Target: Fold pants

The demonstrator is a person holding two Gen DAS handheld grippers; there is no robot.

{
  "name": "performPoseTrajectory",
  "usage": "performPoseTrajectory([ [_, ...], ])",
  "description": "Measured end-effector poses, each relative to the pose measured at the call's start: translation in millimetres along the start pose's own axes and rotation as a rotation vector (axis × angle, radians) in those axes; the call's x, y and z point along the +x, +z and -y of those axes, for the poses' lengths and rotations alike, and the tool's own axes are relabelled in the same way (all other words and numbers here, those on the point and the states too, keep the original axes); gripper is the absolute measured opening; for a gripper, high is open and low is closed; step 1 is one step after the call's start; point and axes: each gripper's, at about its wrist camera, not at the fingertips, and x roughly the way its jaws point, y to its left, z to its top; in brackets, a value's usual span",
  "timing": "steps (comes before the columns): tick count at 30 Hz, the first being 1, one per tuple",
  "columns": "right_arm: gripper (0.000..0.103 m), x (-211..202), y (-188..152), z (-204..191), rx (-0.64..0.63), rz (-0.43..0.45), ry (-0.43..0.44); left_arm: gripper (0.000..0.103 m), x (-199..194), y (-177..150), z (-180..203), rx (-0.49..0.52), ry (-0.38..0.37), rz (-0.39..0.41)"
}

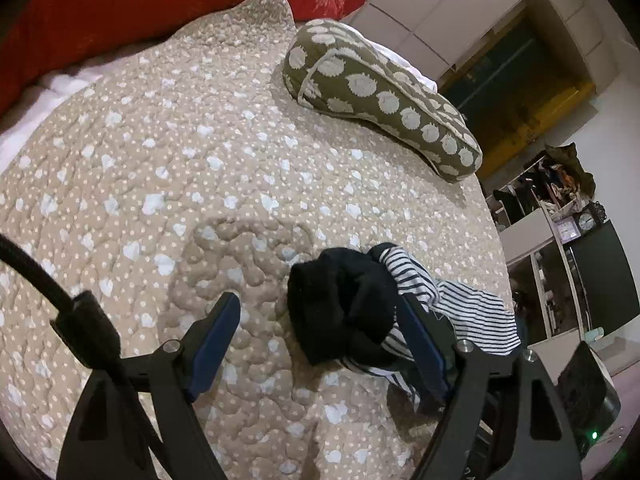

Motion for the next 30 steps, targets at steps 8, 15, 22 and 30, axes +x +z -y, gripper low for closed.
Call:
performPoseTrajectory([
  [8, 0.031, -17, -16, 26, 0.057, -0.024, -0.023, 0.080, 22, -4, 34, 0.078, -0.051, -0.084],
  [15, 0.035, -95, -54, 114, 0.222, 0.029, -0.210, 0.018, 58, -22, 69, 0.232, 0.102, -0.198],
  [22, 0.037, -157, -94, 190, 0.466, 0.089, -0.217, 0.014, 42, -16, 64, 0.190, 0.080, -0.183],
  [30, 0.057, -158, -100, 216, 0.608, 0.137, -0.152, 0.014, 31, -22, 73, 0.177, 0.078, -0.137],
])
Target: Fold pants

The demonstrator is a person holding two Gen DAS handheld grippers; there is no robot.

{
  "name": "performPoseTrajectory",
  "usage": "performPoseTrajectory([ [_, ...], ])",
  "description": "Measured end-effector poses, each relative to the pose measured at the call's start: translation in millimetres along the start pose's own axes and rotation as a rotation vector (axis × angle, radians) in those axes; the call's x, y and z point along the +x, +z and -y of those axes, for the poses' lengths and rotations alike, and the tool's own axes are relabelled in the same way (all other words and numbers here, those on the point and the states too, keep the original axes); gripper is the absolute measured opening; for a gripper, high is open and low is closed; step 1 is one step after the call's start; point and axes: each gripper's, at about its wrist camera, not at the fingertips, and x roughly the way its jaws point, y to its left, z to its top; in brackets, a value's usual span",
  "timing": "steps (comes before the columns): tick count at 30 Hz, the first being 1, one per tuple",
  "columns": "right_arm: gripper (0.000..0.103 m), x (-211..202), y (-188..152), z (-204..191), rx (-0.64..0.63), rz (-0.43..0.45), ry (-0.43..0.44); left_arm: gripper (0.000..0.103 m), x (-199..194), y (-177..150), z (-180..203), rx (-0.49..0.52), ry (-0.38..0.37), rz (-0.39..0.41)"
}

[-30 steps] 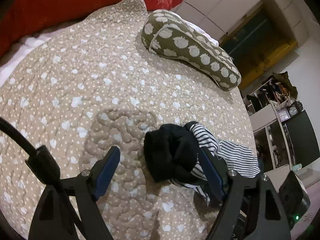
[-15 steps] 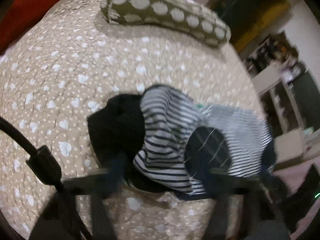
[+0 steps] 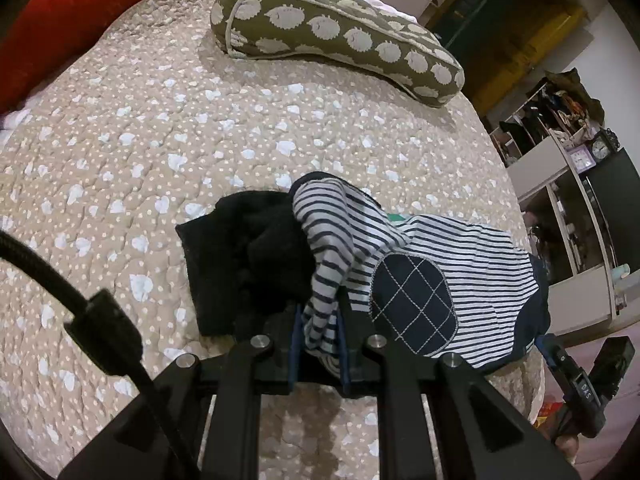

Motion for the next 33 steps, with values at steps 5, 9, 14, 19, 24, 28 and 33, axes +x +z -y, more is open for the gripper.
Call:
performPoseTrajectory([
  [5, 0.057, -1, -4, 5, 0.031, 0.031, -0.048, 0.013, -8, -3, 3, -0.001, -0.010, 0.020],
  [9, 0.057, -11, -1, 0, -0.005, 0.099, -0.076, 0.013, -13, -2, 5, -0.020, -0.037, 0.027],
  [14, 0.057, -24, 25, 10, -0.014, 0.158, -0.112, 0.013, -19, 5, 5, -0.038, -0.063, 0.027],
  [19, 0.057, -5, 21, 1, -0.108, 0.038, -0.162, 0.013, -15, 3, 3, -0.054, -0.070, 0.015],
  [24, 0.057, -14, 1, 8, 0.018, 0.040, -0.099, 0.013, -19, 1, -4, -0.078, -0.102, 0.010],
  [28, 0.059, -2, -30, 0, 0.249, -0.093, 0.381, 0.013, -28, 8, -1, -0.100, -0.152, 0.020],
  [33, 0.066, 51, -54, -48, 0.299, -0.266, 0.581, 0.013, -44, 15, 10, -0.086, -0.173, 0.050],
])
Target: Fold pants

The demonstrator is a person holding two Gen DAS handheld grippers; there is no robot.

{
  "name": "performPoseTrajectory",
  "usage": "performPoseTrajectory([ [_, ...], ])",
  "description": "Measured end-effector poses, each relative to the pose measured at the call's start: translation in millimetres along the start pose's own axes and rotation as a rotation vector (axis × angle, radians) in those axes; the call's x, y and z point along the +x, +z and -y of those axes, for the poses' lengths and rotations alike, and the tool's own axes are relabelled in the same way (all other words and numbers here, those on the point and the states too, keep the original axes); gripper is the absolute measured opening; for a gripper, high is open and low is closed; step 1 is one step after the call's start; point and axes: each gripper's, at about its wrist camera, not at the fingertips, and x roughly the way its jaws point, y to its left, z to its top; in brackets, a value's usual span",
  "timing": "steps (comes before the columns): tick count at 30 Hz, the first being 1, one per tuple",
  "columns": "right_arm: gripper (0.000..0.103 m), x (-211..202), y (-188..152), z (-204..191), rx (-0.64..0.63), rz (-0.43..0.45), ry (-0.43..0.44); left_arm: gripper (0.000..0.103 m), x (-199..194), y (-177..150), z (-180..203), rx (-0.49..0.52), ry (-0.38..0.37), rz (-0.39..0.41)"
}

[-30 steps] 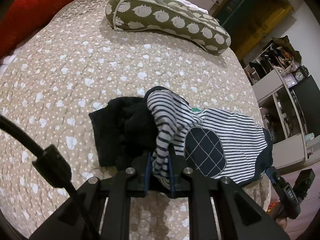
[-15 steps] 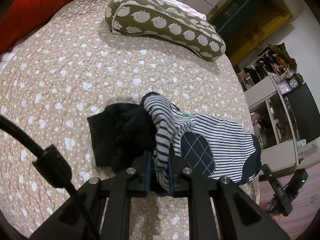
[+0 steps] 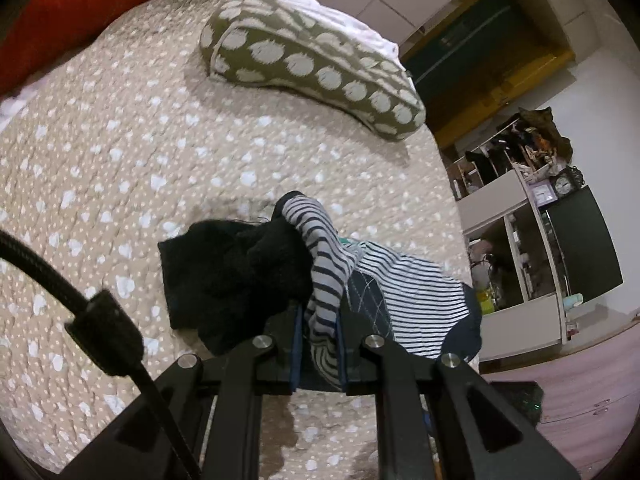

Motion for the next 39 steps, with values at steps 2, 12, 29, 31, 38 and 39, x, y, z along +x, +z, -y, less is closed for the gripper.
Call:
performPoseTrajectory([
  [2, 0.068, 19, 5, -1, 0.007, -0.001, -0.016, 0.013, -4, 1, 3, 0.003, -0.004, 0.006],
  [12, 0.067, -16, 29, 20, 0.080, 0.246, -0.217, 0.013, -7, 0, -15, -0.035, 0.000, 0.014],
  [29, 0.006, -62, 99, -27, -0.125, 0.369, -0.415, 0.013, 14, 32, -34, -0.143, 0.003, -0.002],
  [31, 0.006, -49, 125, -35, -0.144, 0.354, -0.427, 0.013, 24, 52, -31, -0.140, 0.033, -0.002],
  [38, 0.007, 11, 222, -34, -0.159, 0.301, -0.584, 0.015, 72, 125, -44, -0.219, 0.005, -0.039],
  [39, 0.008, 16, 232, -30, -0.154, 0.298, -0.601, 0.015, 71, 131, -45, -0.217, 0.005, -0.025],
])
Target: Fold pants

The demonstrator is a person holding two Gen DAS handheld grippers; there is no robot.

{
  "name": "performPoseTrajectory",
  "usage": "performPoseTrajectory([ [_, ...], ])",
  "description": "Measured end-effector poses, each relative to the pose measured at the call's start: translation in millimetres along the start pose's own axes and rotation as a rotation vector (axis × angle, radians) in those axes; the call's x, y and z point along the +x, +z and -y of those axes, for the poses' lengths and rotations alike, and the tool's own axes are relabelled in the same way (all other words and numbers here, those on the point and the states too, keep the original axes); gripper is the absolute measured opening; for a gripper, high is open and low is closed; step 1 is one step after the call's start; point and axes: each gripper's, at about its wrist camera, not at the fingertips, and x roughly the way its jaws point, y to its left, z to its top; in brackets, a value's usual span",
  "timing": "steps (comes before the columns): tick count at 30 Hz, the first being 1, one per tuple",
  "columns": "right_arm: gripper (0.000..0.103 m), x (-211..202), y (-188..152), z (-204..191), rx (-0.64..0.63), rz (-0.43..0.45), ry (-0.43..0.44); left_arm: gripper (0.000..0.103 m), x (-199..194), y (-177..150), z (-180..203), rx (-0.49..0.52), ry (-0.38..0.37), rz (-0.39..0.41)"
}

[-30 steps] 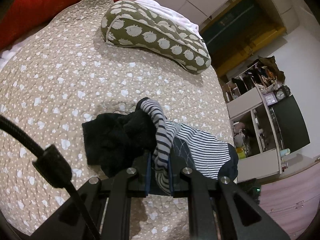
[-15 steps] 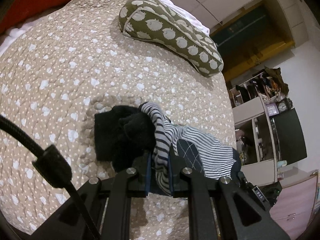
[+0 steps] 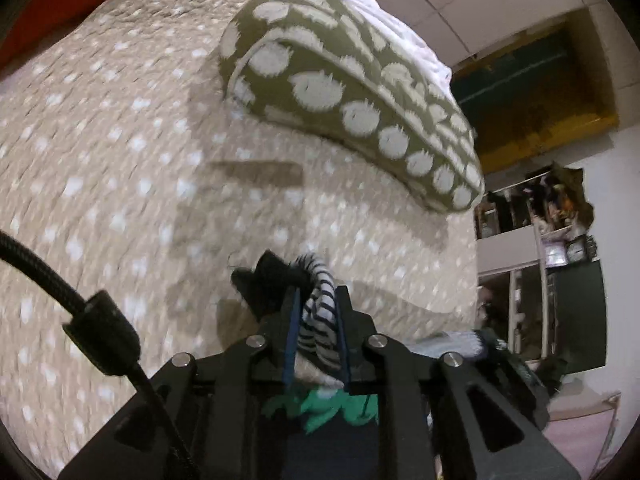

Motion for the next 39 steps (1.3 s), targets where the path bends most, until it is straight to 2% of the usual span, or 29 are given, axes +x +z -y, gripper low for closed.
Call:
performPoseTrajectory([
  [1, 0.012, 11, 6, 2, 0.009, -0.011, -0.011, 0.015, -3, 5, 1, 0.004, 0.008, 0.018],
  [3, 0.038, 28, 14, 6, 0.023, -0.029, -0.040, 0.018, -12, 9, 3, 0.019, -0.005, 0.040],
  [4, 0.044, 34, 16, 7, 0.009, -0.022, -0.062, 0.021, -18, 10, 4, 0.031, -0.016, 0.051],
  [6, 0.062, 33, 17, 4, -0.028, -0.002, -0.081, 0.038, -33, 7, 2, 0.052, -0.013, 0.083],
  [7, 0.065, 30, 17, 1, -0.049, 0.012, -0.076, 0.041, -36, 5, 0, 0.055, -0.010, 0.088],
  [12, 0.072, -16, -4, 0, -0.115, 0.057, -0.041, 0.046, -47, -23, -25, 0.078, 0.035, 0.063],
  [14, 0.074, -41, -25, 10, -0.124, 0.063, -0.031, 0.050, -47, -41, -39, 0.093, 0.059, 0.038],
  [16, 0.076, -62, -45, 21, -0.123, 0.067, -0.027, 0.050, -42, -63, -53, 0.117, 0.118, 0.016],
  [18, 0.079, -85, -72, 39, -0.104, 0.084, -0.045, 0.050, -35, -83, -62, 0.147, 0.160, -0.008],
  [20, 0.082, -105, -104, 60, -0.061, 0.104, -0.074, 0.051, -25, -100, -65, 0.173, 0.168, -0.044],
  [22, 0.082, -110, -127, 76, -0.026, 0.106, -0.112, 0.053, -15, -111, -62, 0.193, 0.177, -0.063],
  [24, 0.082, -108, -140, 88, 0.010, 0.097, -0.117, 0.066, -10, -121, -50, 0.224, 0.196, -0.040],
  [26, 0.082, -97, -150, 94, 0.061, 0.065, -0.094, 0.066, -2, -126, -36, 0.245, 0.187, -0.038],
  [27, 0.082, -93, -152, 93, 0.071, 0.064, -0.084, 0.063, 3, -127, -29, 0.240, 0.191, -0.044],
  [28, 0.082, -88, -153, 87, 0.064, 0.081, -0.080, 0.055, 7, -128, -24, 0.232, 0.209, -0.048],
  [29, 0.081, -85, -152, 83, 0.057, 0.089, -0.074, 0.028, 8, -129, -20, 0.230, 0.221, -0.053],
  [30, 0.077, -82, -151, 79, 0.051, 0.090, -0.058, 0.018, 10, -130, -16, 0.231, 0.239, -0.063],
  [31, 0.050, -76, -147, 73, 0.045, 0.071, -0.018, 0.016, 8, -131, -14, 0.229, 0.236, -0.062],
  [32, 0.012, -71, -145, 70, 0.045, 0.042, 0.003, 0.013, 4, -131, -13, 0.229, 0.231, -0.059],
  [33, 0.007, -67, -144, 68, 0.045, 0.020, 0.011, 0.013, -3, -134, -11, 0.234, 0.232, -0.052],
  [34, 0.007, -67, -143, 67, 0.052, 0.006, 0.018, 0.013, -10, -136, -9, 0.242, 0.236, -0.044],
  [39, 0.005, -110, -146, 69, 0.030, 0.046, 0.053, 0.013, -56, -148, -7, 0.282, 0.228, -0.006],
])
